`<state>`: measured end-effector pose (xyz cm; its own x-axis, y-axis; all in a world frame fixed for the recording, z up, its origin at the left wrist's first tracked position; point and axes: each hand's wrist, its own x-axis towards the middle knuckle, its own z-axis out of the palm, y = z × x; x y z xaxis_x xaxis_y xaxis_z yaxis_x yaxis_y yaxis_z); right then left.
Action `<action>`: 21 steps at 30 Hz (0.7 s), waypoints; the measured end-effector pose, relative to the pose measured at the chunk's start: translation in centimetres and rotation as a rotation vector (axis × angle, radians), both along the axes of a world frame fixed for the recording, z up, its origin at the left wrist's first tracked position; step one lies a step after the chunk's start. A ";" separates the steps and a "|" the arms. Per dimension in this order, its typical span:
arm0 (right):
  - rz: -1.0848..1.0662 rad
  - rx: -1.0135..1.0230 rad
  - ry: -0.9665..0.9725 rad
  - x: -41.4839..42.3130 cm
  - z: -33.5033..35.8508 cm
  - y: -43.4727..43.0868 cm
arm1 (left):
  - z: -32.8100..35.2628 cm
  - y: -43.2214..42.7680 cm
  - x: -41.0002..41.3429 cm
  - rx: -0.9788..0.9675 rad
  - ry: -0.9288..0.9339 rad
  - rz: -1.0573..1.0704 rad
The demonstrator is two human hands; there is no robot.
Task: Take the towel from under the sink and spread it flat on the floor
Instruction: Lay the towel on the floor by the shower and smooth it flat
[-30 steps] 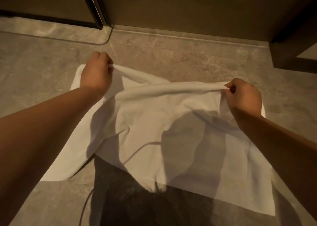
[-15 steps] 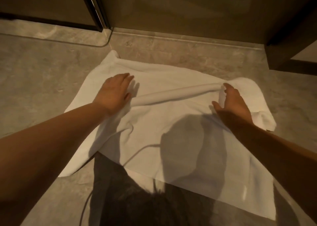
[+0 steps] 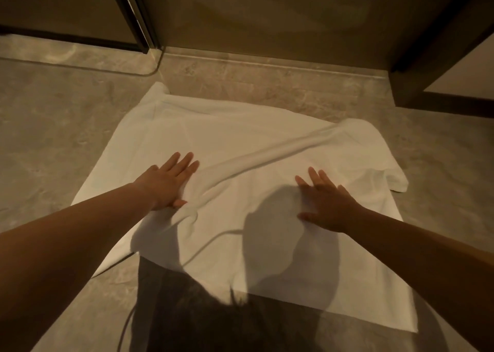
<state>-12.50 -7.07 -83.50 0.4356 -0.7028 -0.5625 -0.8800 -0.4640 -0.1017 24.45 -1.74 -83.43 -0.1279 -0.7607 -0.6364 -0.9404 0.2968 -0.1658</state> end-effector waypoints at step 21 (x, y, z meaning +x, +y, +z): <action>0.027 0.088 0.104 -3.7 0.1 0.1 | 0.1 0.8 -3.3 0.071 -0.107 -0.192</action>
<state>-16.22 -6.97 -83.43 0.3900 -0.6378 -0.6642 -0.8752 -0.4810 -0.0521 21.13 -0.95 -83.30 -0.1951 -0.6814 -0.7054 -0.8438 0.4833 -0.2334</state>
